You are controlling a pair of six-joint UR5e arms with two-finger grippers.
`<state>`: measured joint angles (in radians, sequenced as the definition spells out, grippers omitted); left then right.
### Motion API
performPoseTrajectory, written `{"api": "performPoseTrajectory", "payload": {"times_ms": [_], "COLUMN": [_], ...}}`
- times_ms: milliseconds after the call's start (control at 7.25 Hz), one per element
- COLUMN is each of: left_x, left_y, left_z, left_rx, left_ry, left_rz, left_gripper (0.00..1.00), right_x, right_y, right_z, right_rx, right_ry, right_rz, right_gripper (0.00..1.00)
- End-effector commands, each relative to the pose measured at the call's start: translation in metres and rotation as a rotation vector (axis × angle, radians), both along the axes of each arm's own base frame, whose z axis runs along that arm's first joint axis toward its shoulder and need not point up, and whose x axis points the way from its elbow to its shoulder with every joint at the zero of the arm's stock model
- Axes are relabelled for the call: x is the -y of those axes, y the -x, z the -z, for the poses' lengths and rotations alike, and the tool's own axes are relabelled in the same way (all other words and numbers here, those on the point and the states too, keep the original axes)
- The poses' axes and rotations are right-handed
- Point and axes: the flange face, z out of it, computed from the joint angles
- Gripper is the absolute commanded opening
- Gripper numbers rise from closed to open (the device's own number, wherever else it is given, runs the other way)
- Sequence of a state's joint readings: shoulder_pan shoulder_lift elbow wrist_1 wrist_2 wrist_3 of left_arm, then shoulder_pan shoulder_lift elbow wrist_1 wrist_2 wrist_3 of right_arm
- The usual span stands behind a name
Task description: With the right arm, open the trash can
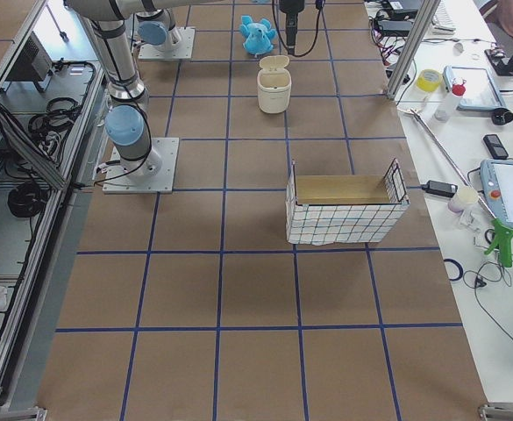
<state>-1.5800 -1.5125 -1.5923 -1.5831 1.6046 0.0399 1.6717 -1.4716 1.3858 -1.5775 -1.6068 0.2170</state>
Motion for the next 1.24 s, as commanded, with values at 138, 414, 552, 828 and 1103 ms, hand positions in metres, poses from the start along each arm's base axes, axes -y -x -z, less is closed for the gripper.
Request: {"api": "performPoseTrajectory", "payload": {"times_ms": [138, 414, 552, 828, 1103], "left_x": [0.0000, 0.0000, 0.0000, 0.0000, 0.0000], "left_y": [0.0000, 0.0000, 0.0000, 0.0000, 0.0000], "left_z": [0.0000, 0.0000, 0.0000, 0.0000, 0.0000], "left_rx": [0.000, 0.000, 0.000, 0.000, 0.000], "left_ry": [0.000, 0.000, 0.000, 0.000, 0.000], "left_rz": [0.000, 0.000, -0.002, -0.002, 0.000], "left_gripper": [1.00, 1.00, 1.00, 1.00, 1.00], "right_x": [-0.0003, -0.0009, -0.0015, -0.0016, -0.0013], "right_y": [0.0045, 0.0037, 0.0021, 0.0012, 0.0021], "right_z": [-0.0033, -0.0035, -0.0035, -0.0037, -0.0037], "right_rx": [0.003, 0.011, 0.006, 0.005, 0.004], "right_ry": [0.001, 0.001, 0.000, 0.001, 0.001], "right_rz": [0.002, -0.002, -0.052, -0.080, -0.078], "right_gripper": [1.00, 1.00, 1.00, 1.00, 1.00]}}
